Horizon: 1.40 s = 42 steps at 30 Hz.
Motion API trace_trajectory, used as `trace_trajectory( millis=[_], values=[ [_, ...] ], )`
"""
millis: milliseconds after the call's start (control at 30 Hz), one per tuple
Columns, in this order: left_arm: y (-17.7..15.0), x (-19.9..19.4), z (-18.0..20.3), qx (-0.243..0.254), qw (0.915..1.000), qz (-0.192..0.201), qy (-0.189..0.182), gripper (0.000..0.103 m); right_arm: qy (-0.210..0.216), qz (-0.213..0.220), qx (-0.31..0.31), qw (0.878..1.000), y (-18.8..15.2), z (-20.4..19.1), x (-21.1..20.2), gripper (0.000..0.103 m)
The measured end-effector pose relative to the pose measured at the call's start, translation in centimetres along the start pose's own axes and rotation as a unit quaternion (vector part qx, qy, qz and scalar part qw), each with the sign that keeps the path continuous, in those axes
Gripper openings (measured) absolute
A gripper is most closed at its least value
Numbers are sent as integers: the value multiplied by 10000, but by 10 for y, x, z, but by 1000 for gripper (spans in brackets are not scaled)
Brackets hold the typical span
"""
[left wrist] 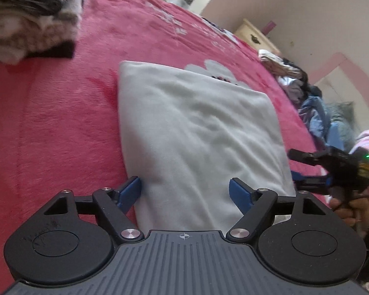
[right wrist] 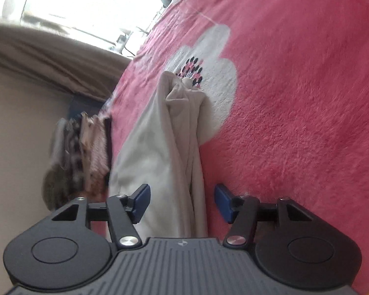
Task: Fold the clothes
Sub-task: 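Pinch the sweatshirt hem with both grippers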
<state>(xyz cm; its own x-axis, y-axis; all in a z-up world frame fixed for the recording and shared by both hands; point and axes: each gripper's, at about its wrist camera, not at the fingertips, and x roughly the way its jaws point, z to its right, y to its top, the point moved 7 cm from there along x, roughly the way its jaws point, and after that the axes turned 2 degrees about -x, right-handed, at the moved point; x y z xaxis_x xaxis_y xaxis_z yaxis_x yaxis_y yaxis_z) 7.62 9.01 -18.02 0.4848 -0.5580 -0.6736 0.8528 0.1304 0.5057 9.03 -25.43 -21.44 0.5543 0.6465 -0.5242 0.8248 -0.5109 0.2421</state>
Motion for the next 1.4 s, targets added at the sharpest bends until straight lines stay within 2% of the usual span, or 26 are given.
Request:
trace_trajectory(
  millis=[133,233,367,433,567,733,1000,1167,1400],
  values=[
    [16,11,-8,-228,9993,27,-295,80,510,60,307,9982,13,6,7,63],
    [28,12,-18,-568,9970,2,-519,79,612,34,324,9976,25,5,17,63],
    [39,-3,-30,-686,9965,157,-461,78,668,42,343,9972,36,3,25,63],
    [38,-4,-37,-740,9963,98,-436,80,711,63,367,9968,38,3,27,63],
    [39,12,-41,-737,9965,-28,-401,82,801,63,355,9961,41,3,29,63],
    [54,31,-32,-705,9957,87,-598,85,908,-9,356,9952,49,3,36,63],
    [72,53,-27,-400,9965,216,-707,87,980,-114,296,9947,65,2,51,63],
    [71,53,-26,-307,9967,304,-686,87,1011,-92,248,9945,71,0,57,63],
    [53,35,-26,-176,9967,96,-790,85,1080,-84,177,9940,59,-2,51,62]
  ],
)
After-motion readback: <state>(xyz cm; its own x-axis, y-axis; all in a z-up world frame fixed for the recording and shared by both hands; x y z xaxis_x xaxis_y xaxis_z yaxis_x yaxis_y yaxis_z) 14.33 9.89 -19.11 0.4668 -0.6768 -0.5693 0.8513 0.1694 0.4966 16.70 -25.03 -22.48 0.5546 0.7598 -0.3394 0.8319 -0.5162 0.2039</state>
